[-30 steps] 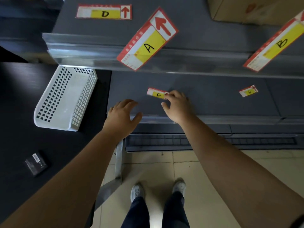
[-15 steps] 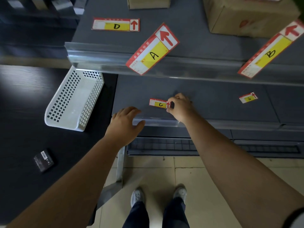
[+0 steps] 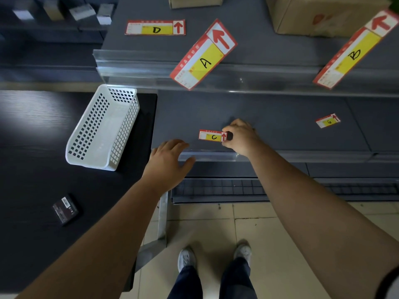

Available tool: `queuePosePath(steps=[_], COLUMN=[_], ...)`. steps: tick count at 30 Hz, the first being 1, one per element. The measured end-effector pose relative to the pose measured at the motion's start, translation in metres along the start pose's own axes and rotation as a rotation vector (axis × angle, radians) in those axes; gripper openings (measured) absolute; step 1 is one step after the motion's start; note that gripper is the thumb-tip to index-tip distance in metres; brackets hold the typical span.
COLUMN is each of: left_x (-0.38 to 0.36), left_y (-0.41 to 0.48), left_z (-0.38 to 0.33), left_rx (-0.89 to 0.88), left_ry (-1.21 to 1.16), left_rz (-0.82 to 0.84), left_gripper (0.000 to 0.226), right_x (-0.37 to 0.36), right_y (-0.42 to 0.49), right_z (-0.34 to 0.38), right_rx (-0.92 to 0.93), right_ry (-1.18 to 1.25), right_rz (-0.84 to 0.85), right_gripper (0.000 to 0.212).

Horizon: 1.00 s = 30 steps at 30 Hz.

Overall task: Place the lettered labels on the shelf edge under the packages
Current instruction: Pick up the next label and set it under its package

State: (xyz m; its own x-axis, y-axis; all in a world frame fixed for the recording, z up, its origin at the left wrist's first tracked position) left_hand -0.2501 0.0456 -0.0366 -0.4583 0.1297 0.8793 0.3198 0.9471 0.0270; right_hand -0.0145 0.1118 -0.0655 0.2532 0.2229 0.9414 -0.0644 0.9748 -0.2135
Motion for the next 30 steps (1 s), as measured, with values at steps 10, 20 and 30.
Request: queuePosePath(steps=[10,20,30], left_x=[-0.008,-0.015,-0.007], left_y=[0.002,0.009,0.017], left_z=[-0.003,-0.004,-0.001], left_rx=[-0.023,-0.001,-0.026], left_ry=[-0.013,-0.009,-0.010], left_rz=[0.000,0.023,0.019], left_gripper=[0.041,0.042,0.044], right_x=[-0.002,-0.004,-0.001], right_y=[-0.001,-0.002,0.003], right_z=[-0.001,0.003,0.009], right_rx=[0.002,-0.015,-0.124], right_ry=[0.016,0.055,0.040], right_rz=[-0.044,-0.071,-0.004], right_gripper=[0.032,0.025,0.037])
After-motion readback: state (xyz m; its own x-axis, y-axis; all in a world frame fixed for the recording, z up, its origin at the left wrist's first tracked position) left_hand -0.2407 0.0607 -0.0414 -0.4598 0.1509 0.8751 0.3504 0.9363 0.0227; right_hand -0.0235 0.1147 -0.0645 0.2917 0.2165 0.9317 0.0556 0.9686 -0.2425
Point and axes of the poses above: each hand's wrist, its own y-axis towards the middle knuckle, its own x-axis out of the back of the hand, z = x × y, the point moved 3 cm from there along y, towards the middle knuckle, and after that the axes turned 2 degrees about -y, right-handed, at the moved point
